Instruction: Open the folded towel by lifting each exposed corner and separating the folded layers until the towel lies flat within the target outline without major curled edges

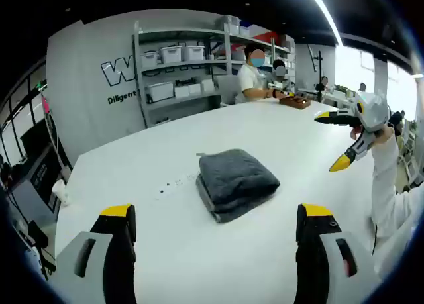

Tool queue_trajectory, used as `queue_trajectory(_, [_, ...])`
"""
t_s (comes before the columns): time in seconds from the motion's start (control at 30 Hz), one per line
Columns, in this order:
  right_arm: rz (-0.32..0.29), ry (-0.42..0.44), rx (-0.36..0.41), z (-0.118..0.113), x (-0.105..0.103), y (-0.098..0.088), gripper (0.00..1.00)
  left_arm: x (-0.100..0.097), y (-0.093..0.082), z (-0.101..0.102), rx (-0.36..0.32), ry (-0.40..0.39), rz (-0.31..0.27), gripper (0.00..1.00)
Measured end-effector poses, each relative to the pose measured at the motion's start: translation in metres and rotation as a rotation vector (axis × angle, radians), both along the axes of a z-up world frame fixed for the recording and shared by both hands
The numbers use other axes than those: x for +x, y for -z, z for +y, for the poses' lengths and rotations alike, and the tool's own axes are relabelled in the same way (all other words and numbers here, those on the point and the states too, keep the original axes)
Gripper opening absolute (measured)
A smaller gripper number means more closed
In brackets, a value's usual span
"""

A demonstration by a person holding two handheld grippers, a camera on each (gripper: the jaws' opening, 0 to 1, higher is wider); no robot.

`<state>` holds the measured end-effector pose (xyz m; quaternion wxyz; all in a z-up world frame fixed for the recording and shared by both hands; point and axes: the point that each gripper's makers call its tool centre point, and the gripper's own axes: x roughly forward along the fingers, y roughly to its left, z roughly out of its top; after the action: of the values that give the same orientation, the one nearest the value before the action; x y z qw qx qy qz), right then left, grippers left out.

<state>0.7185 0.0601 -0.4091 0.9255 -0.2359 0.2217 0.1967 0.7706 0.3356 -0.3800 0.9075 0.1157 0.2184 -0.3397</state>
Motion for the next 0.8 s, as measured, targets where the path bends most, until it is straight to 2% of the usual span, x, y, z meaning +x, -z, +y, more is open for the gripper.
queue_trajectory(0.13, [-0.012,0.000,0.008,0.001,0.001,-0.003,0.97,-0.001,0.000,-0.001,-0.001,0.005,0.000,1.00])
queue_trajectory(0.47, [-0.002,-0.013,-0.019,0.008,0.005,0.002,0.94,-0.001,0.001,-0.002,0.000,0.009,0.002,1.00])
queue_trajectory(0.63, [0.007,-0.066,-0.074,0.028,0.016,0.012,0.92,0.000,0.002,-0.002,0.000,0.005,0.004,1.00])
queue_trajectory(0.7, [0.014,-0.097,-0.142,0.038,0.023,0.022,0.91,-0.001,0.002,-0.002,0.002,0.010,0.007,1.00])
queue_trajectory(0.8, [0.006,-0.114,-0.162,0.048,0.031,0.028,0.89,-0.001,0.001,-0.002,0.001,0.007,0.003,1.00])
